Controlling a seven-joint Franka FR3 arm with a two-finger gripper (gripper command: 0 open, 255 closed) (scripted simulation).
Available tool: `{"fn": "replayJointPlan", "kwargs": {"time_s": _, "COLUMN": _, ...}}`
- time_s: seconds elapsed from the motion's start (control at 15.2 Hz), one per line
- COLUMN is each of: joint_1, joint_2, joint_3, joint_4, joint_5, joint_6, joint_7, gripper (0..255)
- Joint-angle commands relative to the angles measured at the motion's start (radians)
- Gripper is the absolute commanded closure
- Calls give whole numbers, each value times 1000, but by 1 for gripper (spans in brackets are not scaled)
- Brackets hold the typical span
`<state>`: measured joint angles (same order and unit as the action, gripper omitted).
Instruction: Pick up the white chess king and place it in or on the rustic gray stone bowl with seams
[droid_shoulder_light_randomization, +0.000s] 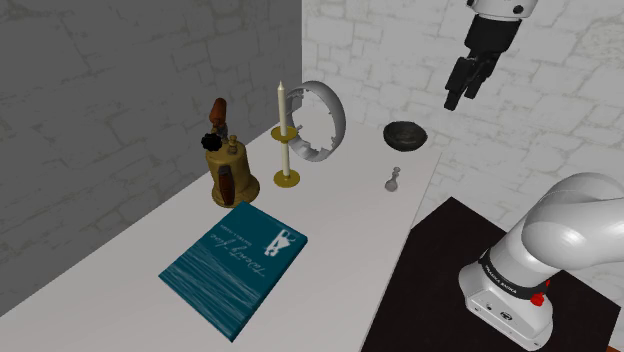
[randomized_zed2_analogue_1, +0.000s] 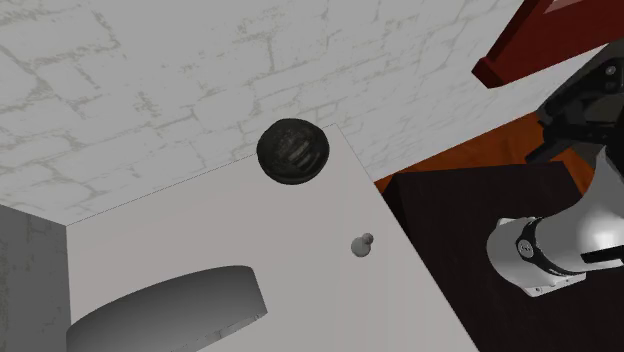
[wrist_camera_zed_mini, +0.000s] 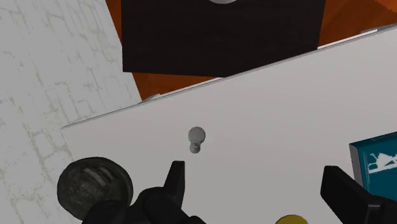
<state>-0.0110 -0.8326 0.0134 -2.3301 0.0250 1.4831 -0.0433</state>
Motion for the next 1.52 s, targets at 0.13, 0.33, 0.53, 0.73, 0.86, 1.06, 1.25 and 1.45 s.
{"fn": "replayJointPlan", "kwargs": {"time_s": 0.13, "joint_1": -3, "joint_2": 21, "joint_3": -6, "joint_4": -49, "joint_5": -4, "joint_6": 64, "joint_7": -6, "gripper": 0}}
{"fn": "replayJointPlan", "kwargs": {"time_s": 0.33, "joint_1": -9, "joint_2": 65, "joint_3": -15, "joint_4": -114, "joint_5": -11, "joint_6": 163, "joint_7": -15, "gripper": 0}}
{"fn": "replayJointPlan", "kwargs": {"time_s": 0.53, "joint_1": -15, "joint_2": 122, "joint_3": -24, "joint_4": -168, "joint_5": -16, "joint_6": 264, "joint_7": -23, "gripper": 0}}
{"fn": "replayJointPlan", "kwargs": {"time_s": 0.73, "joint_1": -21, "joint_2": 192, "joint_3": -33, "joint_4": -211, "joint_5": -21, "joint_6": 368, "joint_7": -32, "gripper": 0}}
{"fn": "replayJointPlan", "kwargs": {"time_s": 0.86, "joint_1": -25, "joint_2": 247, "joint_3": -40, "joint_4": -233, "joint_5": -24, "joint_6": 439, "joint_7": -37, "gripper": 0}}
{"fn": "replayJointPlan", "kwargs": {"time_s": 1.06, "joint_1": -30, "joint_2": 341, "joint_3": -49, "joint_4": -255, "joint_5": -28, "joint_6": 545, "joint_7": -46, "gripper": 0}}
{"fn": "replayJointPlan", "kwargs": {"time_s": 1.25, "joint_1": -35, "joint_2": 446, "joint_3": -59, "joint_4": -264, "joint_5": -29, "joint_6": 649, "joint_7": -55, "gripper": 0}}
{"fn": "replayJointPlan", "kwargs": {"time_s": 1.45, "joint_1": -38, "joint_2": 561, "joint_3": -69, "joint_4": -259, "joint_5": -28, "joint_6": 750, "joint_7": -66, "gripper": 0}}
